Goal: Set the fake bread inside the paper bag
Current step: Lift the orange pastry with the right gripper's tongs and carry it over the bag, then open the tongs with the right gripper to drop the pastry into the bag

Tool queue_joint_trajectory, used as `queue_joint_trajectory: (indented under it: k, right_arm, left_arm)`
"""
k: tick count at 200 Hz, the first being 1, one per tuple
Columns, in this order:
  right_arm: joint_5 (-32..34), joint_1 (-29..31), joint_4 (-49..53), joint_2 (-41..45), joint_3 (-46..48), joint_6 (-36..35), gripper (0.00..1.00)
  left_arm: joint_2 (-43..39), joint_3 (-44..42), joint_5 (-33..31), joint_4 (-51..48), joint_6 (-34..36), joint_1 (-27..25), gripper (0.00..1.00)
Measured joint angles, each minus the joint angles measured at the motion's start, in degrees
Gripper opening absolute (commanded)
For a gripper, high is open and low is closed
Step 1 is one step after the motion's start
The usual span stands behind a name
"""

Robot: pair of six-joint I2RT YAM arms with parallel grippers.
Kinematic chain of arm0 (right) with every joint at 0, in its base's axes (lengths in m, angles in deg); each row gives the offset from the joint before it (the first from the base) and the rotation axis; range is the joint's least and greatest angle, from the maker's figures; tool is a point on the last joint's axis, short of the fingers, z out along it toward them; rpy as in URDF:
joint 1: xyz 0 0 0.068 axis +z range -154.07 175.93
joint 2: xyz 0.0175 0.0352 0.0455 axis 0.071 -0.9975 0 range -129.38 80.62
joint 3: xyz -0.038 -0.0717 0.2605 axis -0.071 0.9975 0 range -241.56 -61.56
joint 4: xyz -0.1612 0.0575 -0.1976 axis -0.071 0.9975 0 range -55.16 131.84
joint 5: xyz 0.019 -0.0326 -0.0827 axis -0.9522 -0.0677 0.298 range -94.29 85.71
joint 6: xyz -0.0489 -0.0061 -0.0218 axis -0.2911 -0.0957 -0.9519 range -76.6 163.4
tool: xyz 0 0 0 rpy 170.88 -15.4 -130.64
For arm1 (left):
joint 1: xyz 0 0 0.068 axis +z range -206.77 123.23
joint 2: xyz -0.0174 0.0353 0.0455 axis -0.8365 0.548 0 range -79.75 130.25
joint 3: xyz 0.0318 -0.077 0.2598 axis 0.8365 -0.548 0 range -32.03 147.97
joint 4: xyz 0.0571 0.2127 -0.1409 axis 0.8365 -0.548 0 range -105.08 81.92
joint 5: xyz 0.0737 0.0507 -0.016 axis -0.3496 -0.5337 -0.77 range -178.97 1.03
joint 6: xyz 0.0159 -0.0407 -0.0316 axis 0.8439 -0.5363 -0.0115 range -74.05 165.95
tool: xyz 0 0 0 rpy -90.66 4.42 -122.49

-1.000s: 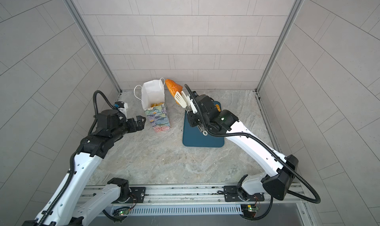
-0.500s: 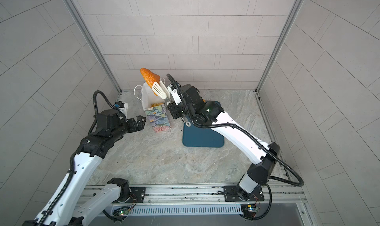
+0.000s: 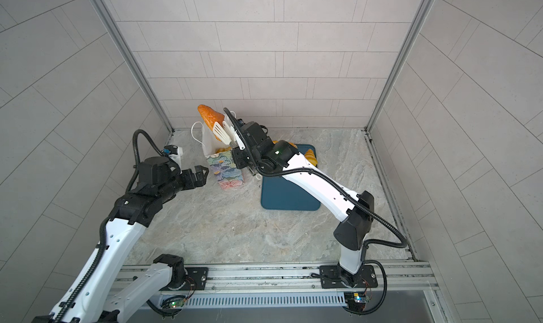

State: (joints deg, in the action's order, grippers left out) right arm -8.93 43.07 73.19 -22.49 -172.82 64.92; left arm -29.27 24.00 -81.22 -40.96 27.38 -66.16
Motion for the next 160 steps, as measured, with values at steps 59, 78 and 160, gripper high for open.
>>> queue_joint_trajectory:
  k: [59,78,160]
  right_arm:
    - [-0.1,-0.6,3.3,-3.7,-3.5,0.4,0.34]
    - [-0.2,-0.8,4.7,-4.5,-4.4,0.5,0.36]
    - [-0.1,-1.1,8.4,-5.6,-7.4,0.5,0.47]
  left_arm:
    - [-0.4,0.0,-0.3,-0.1,0.0,0.0,1.00]
    - [-0.4,0.0,-0.3,-0.1,0.0,0.0,1.00]
    - [-0.4,0.0,-0.3,-0.2,0.0,0.0,1.00]
